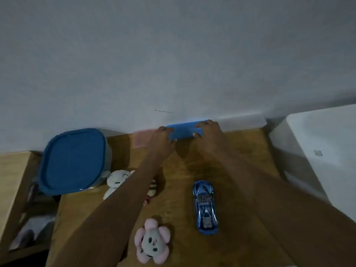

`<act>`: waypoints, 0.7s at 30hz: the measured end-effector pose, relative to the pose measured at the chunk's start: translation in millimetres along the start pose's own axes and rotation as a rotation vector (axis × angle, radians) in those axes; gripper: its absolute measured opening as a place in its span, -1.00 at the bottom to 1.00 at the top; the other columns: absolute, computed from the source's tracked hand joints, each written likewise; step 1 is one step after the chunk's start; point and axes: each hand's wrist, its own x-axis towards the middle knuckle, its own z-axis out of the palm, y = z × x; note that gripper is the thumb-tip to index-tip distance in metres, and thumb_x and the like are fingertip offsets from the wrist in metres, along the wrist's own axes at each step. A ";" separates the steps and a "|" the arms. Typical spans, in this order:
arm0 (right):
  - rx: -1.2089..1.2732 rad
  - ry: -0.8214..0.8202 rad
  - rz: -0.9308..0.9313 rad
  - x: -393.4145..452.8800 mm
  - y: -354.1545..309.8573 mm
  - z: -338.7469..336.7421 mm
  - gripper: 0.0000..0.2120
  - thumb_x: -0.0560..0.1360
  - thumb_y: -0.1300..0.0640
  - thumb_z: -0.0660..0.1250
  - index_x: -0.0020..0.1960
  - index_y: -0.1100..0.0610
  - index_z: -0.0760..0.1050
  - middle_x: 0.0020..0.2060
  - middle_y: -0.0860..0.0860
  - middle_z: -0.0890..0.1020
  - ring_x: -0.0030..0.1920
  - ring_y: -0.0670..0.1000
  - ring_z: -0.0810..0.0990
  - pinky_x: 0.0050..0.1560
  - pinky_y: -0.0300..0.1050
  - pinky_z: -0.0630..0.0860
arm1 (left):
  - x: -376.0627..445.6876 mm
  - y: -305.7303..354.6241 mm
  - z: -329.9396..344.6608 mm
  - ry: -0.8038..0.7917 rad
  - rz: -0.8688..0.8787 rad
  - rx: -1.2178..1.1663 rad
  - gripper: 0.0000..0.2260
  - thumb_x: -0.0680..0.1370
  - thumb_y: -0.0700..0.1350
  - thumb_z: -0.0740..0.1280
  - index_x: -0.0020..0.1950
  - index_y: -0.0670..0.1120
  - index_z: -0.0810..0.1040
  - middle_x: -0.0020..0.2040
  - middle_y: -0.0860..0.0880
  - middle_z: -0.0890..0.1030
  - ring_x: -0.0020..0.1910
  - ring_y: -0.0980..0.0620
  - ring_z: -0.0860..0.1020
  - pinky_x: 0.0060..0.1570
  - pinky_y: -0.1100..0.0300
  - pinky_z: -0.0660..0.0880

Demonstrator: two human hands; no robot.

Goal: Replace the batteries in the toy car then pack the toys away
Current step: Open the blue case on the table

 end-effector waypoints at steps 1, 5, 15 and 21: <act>-0.007 -0.006 0.004 5.7 6.5 6.1 -0.65 0.57 0.07 0.37 0.32 0.15 0.54 0.24 0.15 0.55 0.28 0.20 0.46 0.36 0.11 0.37 | 6.2 -2.6 6.5 0.010 -0.010 0.003 -0.56 0.55 -0.12 0.43 0.42 -0.15 0.50 0.36 -0.17 0.51 0.24 -0.17 0.55 0.30 -0.01 0.50; -0.069 -0.047 0.036 21.5 27.0 26.8 -0.54 0.53 0.06 0.41 0.41 0.06 0.49 0.36 0.12 0.46 0.36 0.20 0.36 0.40 0.14 0.36 | 18.6 -11.4 25.6 -0.001 -0.067 -0.037 -0.45 0.48 -0.16 0.51 0.45 -0.15 0.46 0.39 -0.20 0.42 0.32 -0.20 0.47 0.35 -0.07 0.47; -0.105 0.027 0.045 32.7 41.8 48.9 -0.61 0.54 0.08 0.41 0.36 0.05 0.55 0.37 0.19 0.45 0.35 0.27 0.36 0.33 0.21 0.42 | 25.0 -14.6 50.5 0.136 -0.076 -0.131 -0.56 0.51 -0.29 0.46 0.38 -0.18 0.54 0.42 -0.25 0.37 0.32 -0.23 0.48 0.34 -0.09 0.51; -0.077 0.199 0.026 30.9 42.0 38.1 -0.66 0.57 -0.07 0.37 0.29 0.01 0.60 0.30 0.13 0.49 0.32 0.20 0.41 0.18 0.16 0.47 | 21.9 -12.4 52.2 0.152 -0.082 -0.178 -0.40 0.54 -0.29 0.43 0.55 -0.05 0.36 0.47 -0.19 0.33 0.39 -0.16 0.42 0.36 -0.11 0.50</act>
